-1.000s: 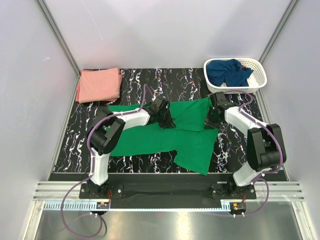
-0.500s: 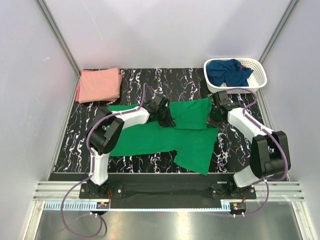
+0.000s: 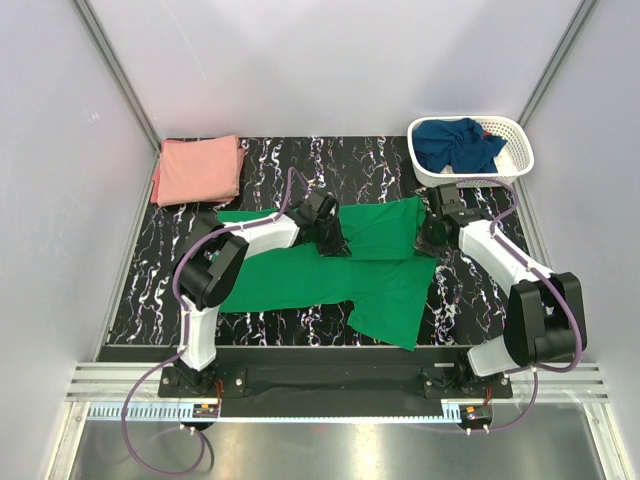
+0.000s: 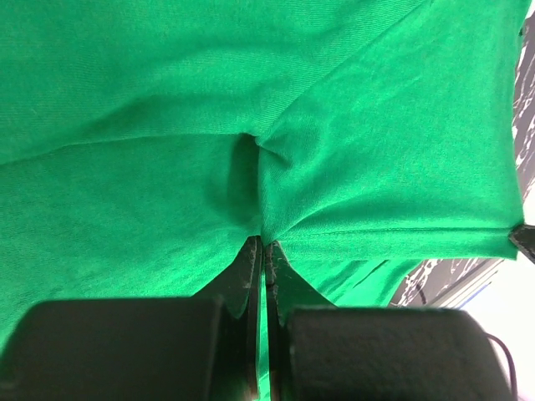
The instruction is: Fold and stack the t-shirts
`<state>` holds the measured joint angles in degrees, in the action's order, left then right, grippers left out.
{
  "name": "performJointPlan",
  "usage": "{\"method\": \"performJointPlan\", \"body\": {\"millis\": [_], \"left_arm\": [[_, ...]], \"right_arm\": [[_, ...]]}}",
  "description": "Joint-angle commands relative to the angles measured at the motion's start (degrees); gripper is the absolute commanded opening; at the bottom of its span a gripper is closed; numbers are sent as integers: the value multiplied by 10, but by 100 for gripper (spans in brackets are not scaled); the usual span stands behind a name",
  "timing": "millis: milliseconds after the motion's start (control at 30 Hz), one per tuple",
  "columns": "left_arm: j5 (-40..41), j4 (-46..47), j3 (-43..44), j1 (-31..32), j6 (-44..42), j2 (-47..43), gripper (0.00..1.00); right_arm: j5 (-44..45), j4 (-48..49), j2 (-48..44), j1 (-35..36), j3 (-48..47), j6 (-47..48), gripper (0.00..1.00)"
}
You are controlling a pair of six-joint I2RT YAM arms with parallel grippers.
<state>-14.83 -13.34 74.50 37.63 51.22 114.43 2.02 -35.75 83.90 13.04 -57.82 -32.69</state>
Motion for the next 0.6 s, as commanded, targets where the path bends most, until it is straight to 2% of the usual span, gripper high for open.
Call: {"method": "performJointPlan", "body": {"millis": [0,267,400,567], "left_arm": [[5,-15,13,-5,-19,-17,0],[13,-26,13,-6,-27,-9,0],[9,-31,15,-6,-30,-5,9],[-12,-39,14,-9,-39,-13,22]], "right_arm": [[11,2,-21,2,17,-13,0],[-4,42,-24,3,60,-36,0],[-10,76,-1,2,83,-39,0],[3,67,0,2,64,-19,25]]}}
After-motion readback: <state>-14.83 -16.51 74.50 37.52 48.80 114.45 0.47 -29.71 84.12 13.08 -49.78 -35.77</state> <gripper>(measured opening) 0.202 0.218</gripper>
